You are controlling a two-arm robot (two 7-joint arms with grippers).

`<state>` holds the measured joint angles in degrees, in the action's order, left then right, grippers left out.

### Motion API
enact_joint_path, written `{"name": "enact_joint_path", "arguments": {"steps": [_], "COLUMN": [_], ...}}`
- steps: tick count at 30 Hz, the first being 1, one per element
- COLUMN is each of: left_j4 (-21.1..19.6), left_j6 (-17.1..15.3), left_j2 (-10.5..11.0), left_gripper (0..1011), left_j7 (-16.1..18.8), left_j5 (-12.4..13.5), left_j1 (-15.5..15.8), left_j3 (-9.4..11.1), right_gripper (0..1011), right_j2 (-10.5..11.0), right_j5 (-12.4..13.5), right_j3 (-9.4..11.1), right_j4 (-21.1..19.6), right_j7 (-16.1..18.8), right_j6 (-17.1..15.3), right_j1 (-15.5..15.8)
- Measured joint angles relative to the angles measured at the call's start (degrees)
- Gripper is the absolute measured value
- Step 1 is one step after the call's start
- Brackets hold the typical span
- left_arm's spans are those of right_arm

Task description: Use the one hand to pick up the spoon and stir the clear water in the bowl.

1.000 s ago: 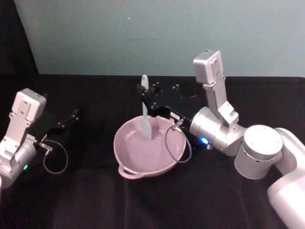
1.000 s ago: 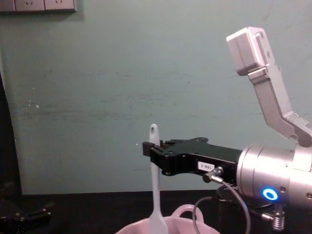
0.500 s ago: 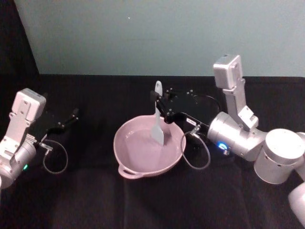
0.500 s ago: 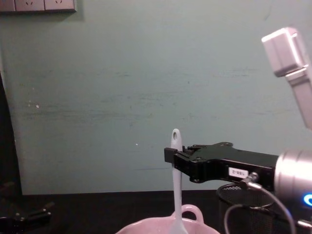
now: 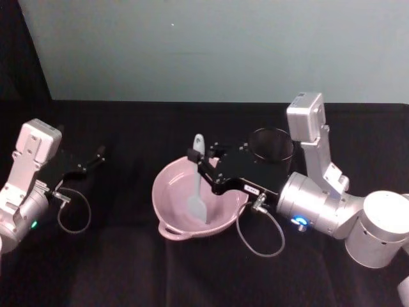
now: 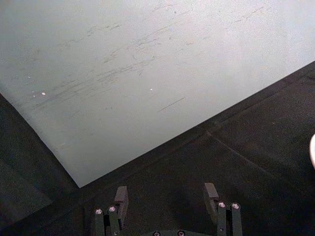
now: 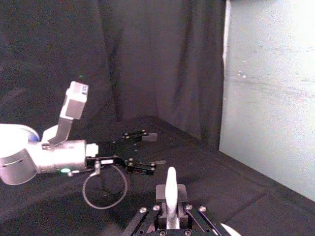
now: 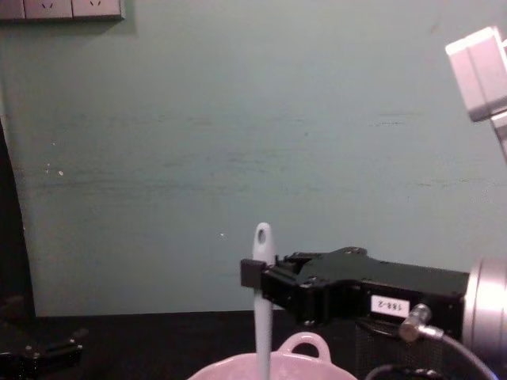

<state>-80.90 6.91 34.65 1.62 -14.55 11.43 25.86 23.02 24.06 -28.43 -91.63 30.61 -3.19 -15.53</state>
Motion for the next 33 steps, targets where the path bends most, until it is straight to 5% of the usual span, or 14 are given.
{"name": "enact_joint_path", "arguments": {"steps": [16,25,33], "left_j4": [0.0,0.0,0.0], "left_j6": [0.0,0.0,0.0], "left_j2": [0.0,0.0,0.0], "left_gripper": [1011,1011,1011], "left_j7": [0.0,0.0,0.0], "left_j5": [0.0,0.0,0.0], "left_j1": [0.0,0.0,0.0], "left_j3": [0.0,0.0,0.0], "right_gripper": [124,124,125], "right_j2": [-3.8,-6.2,-6.0], "right_j5": [-1.8,-3.7,-4.3], "right_j3": [-3.2,-2.3,-0.5], "right_j4": [4.9,9.5,10.5], "right_j7": [-2.4,-4.4,-4.8], "right_j6": [0.6,3.6,4.7], "right_j1": [-4.1,-6.0,-6.0]}}
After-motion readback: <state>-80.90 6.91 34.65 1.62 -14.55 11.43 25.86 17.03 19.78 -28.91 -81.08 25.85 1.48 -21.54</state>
